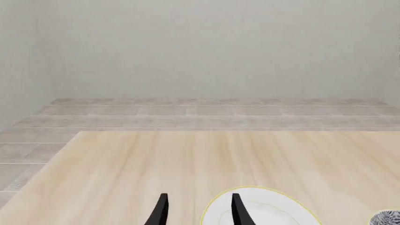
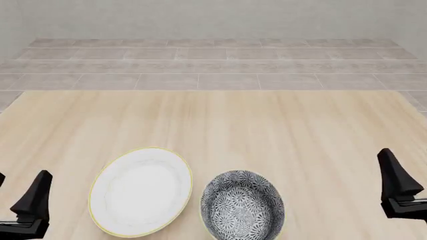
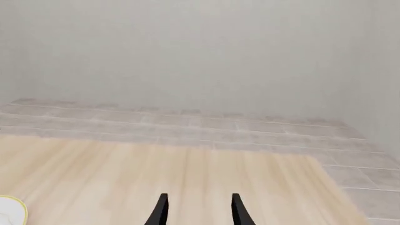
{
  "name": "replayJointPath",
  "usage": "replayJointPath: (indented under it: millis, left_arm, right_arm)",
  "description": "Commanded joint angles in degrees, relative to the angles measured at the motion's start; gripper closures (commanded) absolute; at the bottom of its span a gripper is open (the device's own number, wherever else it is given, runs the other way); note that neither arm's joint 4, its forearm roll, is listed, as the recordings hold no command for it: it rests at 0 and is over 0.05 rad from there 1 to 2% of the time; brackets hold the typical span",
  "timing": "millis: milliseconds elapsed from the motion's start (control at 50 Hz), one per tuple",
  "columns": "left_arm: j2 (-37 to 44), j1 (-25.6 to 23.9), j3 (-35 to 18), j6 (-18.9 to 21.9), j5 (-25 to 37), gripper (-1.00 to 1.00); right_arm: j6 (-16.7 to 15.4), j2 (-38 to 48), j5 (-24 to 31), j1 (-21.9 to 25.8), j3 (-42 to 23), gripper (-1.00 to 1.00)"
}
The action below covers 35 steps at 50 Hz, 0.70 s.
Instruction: Put the bowl on the plate.
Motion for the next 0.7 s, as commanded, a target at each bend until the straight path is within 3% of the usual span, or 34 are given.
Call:
replayJointPath:
  millis: [20,40,80,180,340,700]
  left_arm:
    - [-0.09,-0.1,0.02,0.04,0.03,-1.0]
    - [-0.1,-0.13,0.02,0.07,0.04,-1.0]
    - [-0.1,-0.14,0.02,0.08,0.04,-1.0]
    - [-0.11,-0.16,0.01,0.12,0.01,-1.0]
    - [-0.13,-0.06,0.0,0.12,-0.03,-1.0]
    - [-0.09,-0.06,0.04,0.25,-0.1,-1.0]
  right_arm:
    - [-2.49,9.61,-9.48,0.84,-1.34,-1.0]
    - [-2.32,10.06,-6.43,0.73,-4.01,-1.0]
    - [-1.01,11.33,-9.2,0.39,-2.74,-1.0]
    - [-1.86,10.98,-5.75,1.74,-5.68,-1.0]
    - [-0.39,15.46,-6.55,2.74,-7.42,-1.0]
    - [-1.37,21.76,-4.83,4.56,-12.35,-1.0]
